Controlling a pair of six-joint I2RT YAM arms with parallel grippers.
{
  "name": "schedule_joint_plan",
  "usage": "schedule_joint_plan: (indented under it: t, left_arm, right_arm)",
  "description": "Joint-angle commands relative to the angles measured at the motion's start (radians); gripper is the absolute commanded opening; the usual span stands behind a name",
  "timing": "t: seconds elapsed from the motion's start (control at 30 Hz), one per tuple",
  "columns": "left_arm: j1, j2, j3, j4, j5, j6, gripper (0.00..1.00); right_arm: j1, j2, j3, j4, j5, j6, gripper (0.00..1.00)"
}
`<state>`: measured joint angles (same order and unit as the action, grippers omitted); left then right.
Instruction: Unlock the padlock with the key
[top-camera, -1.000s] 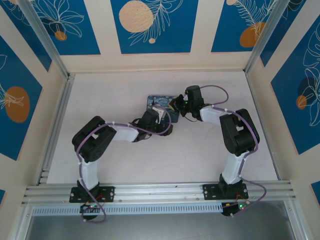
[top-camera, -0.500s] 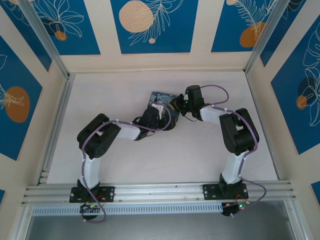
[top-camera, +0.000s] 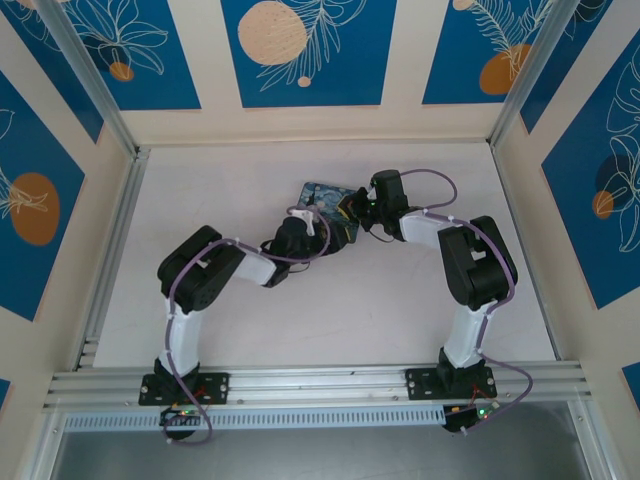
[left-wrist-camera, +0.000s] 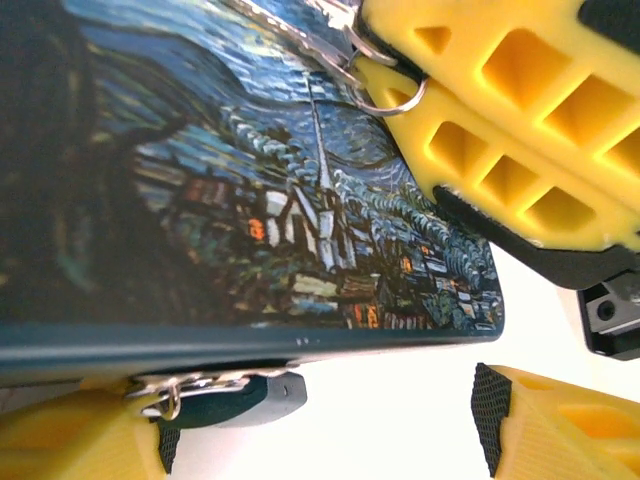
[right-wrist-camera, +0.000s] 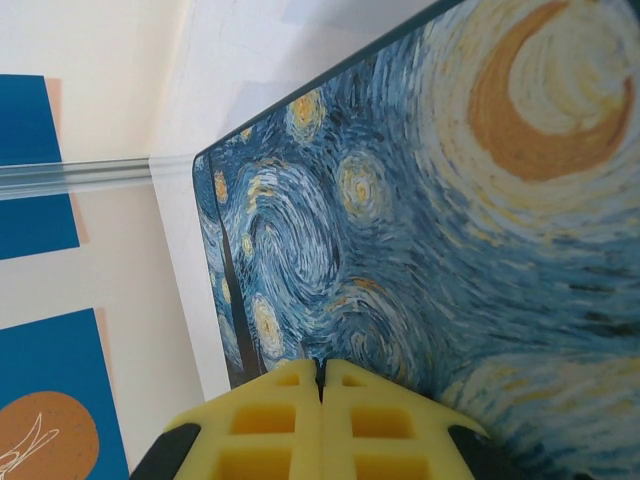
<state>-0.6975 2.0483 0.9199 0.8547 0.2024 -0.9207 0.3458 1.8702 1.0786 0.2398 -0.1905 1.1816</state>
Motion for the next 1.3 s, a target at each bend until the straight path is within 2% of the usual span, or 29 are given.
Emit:
schedule_joint_plan:
  t: [0.0, 0.13, 0.23, 0.37, 0.47, 0.73, 0.97, 1.27]
  left_arm:
    - [-0.002, 0.024, 0.004, 0.133, 0.036, -0.086, 0.76]
    - [-0.006, 0.05, 0.019, 0.152, 0.043, -0.116, 0.77]
    - [-0.008, 0.049, -0.015, 0.238, 0.044, -0.168, 0.76]
    - [-0.024, -0.005, -0.08, 0.309, -0.011, -0.211, 0.76]
    - [-0.032, -0.022, -0.083, 0.294, -0.045, -0.211, 0.76]
    - [-0.032, 0.047, -0.056, 0.29, -0.133, -0.255, 0.76]
    - [-0.034, 0.04, -0.061, 0.186, -0.211, -0.23, 0.75]
    - [-0.057, 0.086, -0.021, 0.144, -0.249, -0.224, 0.64]
  right_arm:
    - [0.005, 0.038, -0.002, -0.057, -0.004, 0.007, 0.0]
    - [0.004, 0.041, -0.002, -0.052, -0.004, 0.01, 0.0]
    - [0.004, 0.041, -0.003, -0.054, -0.003, 0.01, 0.0]
    - [0.005, 0.045, 0.0, -0.054, -0.005, 0.009, 0.0]
    - [0.003, 0.048, 0.004, -0.056, -0.006, 0.007, 0.0]
    - [0.003, 0.049, 0.003, -0.058, -0.005, 0.008, 0.0]
    - [0.004, 0.045, 0.007, -0.058, -0.006, 0.008, 0.0]
    - [0.005, 0.047, 0.004, -0.058, -0.006, 0.01, 0.0]
